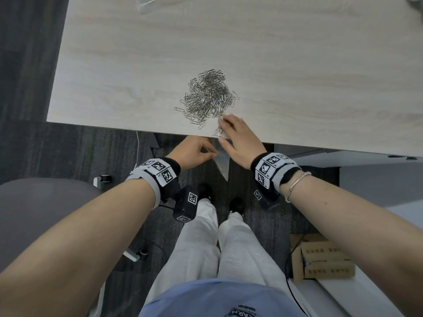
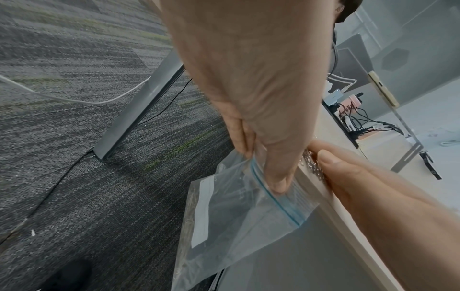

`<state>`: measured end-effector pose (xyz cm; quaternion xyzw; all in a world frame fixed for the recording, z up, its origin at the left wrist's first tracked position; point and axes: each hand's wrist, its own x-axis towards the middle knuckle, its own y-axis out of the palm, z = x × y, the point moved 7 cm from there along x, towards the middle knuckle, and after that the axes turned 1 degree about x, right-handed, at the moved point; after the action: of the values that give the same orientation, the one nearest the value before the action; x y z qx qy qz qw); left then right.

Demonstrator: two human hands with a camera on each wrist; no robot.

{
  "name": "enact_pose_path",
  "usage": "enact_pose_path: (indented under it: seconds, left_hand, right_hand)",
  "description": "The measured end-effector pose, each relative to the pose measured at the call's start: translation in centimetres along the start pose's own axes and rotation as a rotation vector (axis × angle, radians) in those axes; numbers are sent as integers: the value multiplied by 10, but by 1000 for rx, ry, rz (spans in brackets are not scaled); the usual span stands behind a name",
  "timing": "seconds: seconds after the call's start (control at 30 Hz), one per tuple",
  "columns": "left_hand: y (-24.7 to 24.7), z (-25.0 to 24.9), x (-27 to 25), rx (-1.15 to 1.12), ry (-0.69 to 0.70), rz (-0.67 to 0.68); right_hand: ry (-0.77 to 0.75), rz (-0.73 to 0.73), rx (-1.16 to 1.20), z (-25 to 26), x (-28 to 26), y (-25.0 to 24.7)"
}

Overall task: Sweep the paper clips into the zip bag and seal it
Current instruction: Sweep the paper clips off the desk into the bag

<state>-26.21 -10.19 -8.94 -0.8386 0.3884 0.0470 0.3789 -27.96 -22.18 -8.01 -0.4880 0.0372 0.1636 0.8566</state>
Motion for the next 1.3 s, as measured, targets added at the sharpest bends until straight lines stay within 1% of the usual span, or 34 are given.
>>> enact_pose_path:
  seconds: [0.2,0.43,0.53,0.6,0.67,0.73,0.83,0.9,1.0,1.03,1.07,1.13,1.2,1.23,1.3]
  left_hand:
    - [3,3,1,-10,-9,17]
    - [0,-2,-1,-4,3,15]
    - [0,-3,-2,-10,0,12]
    - [0,-3,-2,-4,-10,7]
    - [0,-2,-2,8,-21,3]
    - [0,-2,-2,15,-20,0]
    - [0,-3,-3,17,-16,-8]
    - [0,-2,-3,12,-18,-12]
    - [0,-1,-3,-2,-23,-14]
    - [0,-1,-3,-3,-24,-16]
    - [-1,-1,-3,-2,-22,-17]
    - [-1,-1,-3,-1,-19,-19]
    - [-1,-1,-3,-2,-17,-20]
    - [-1,-1,-3,-4,-15,-20]
    - [-1,-1,-4,-3,-12,-19]
  right_hand:
    - [-32,39,13,4,-11,2]
    - [-34,89,139,10,-24,10]
    - [-3,44,246,12,-27,2]
    - [60,-26,307,4,-29,-7]
    - [133,-46,329,-6,-32,-10]
    - [162,8,281,-9,-35,-6]
    - [131,67,217,-1,-38,-1]
    - [112,98,226,6,-41,6]
    - [61,182,254,13,-45,20]
    - [47,187,265,13,-46,21]
    - [35,170,282,13,-45,19]
    - [37,79,339,10,-41,8]
    - [85,-36,381,3,-34,-5]
    - [115,-65,381,-1,-31,-9]
    - [117,-38,319,-2,-23,-12]
